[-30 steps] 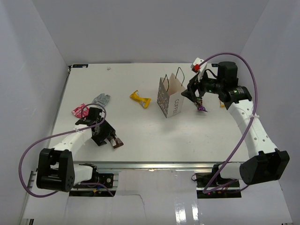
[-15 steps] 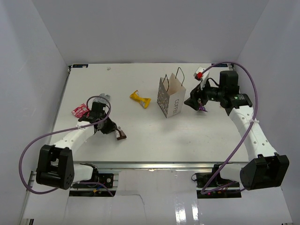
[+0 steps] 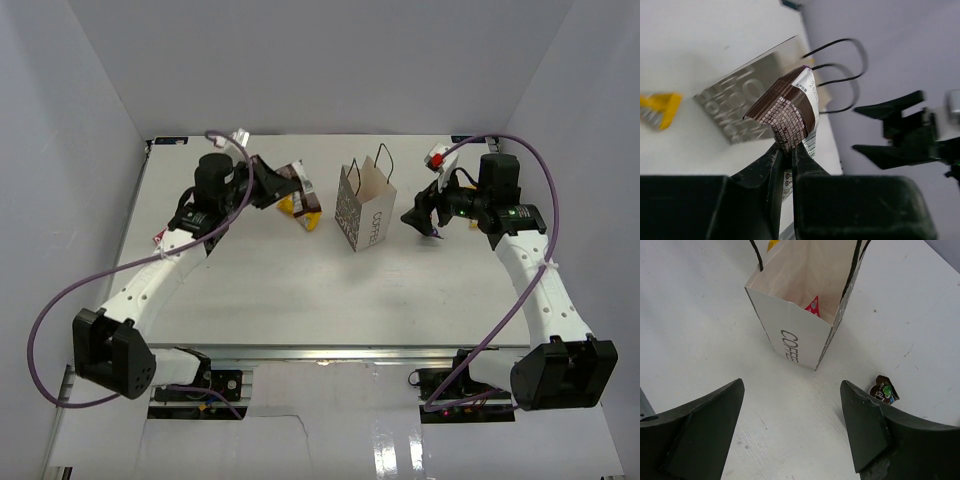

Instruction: Place the snacks into the paper bag

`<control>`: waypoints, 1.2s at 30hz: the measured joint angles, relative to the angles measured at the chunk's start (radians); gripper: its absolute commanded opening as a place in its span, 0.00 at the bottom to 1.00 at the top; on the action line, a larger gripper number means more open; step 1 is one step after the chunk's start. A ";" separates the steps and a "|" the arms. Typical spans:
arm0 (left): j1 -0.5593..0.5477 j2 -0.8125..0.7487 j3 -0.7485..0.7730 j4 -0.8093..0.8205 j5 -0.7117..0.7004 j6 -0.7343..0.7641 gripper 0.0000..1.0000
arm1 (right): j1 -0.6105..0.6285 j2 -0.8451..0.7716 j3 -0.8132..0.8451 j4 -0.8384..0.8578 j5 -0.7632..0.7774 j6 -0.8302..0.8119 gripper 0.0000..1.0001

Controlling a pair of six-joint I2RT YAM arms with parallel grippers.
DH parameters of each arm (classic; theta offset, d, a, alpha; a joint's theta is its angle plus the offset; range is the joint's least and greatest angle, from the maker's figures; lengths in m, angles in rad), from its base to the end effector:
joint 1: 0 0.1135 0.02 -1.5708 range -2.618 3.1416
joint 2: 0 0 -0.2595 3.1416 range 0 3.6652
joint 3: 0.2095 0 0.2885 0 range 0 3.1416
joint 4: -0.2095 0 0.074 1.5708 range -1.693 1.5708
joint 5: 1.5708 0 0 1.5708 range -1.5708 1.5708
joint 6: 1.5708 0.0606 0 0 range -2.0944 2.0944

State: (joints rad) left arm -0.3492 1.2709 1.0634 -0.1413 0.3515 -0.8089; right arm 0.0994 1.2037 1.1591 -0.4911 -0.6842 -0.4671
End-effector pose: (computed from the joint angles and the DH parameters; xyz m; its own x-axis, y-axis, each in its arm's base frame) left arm 0.3263 -0.1410 0.3173 -0.6741 -0.4775 -0.5636 0.1993 0.6172 -0.7612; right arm 0.3101 0.0694 0.3413 -0.1754 -0.3682 -0.9131 -0.7803 0.6175 -0.0991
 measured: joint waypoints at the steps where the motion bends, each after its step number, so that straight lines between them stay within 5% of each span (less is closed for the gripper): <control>1: -0.026 0.038 0.069 0.023 0.010 -0.003 0.16 | -0.005 -0.003 -0.002 0.001 0.000 0.003 0.83; 7: -0.166 0.247 0.396 0.129 0.015 0.005 0.16 | -0.031 -0.013 -0.013 0.000 0.000 0.016 0.83; 18: -0.259 0.496 0.675 0.225 -0.042 0.206 0.18 | -0.040 -0.031 -0.045 -0.001 0.000 0.019 0.83; 36: -0.263 0.606 0.654 0.247 -0.052 0.457 0.19 | -0.042 -0.031 -0.045 -0.001 0.003 0.019 0.83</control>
State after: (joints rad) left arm -0.6121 1.8767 1.7172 0.1059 0.2996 -0.3519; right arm 0.0578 1.1732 1.1141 -0.4919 -0.6811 -0.4484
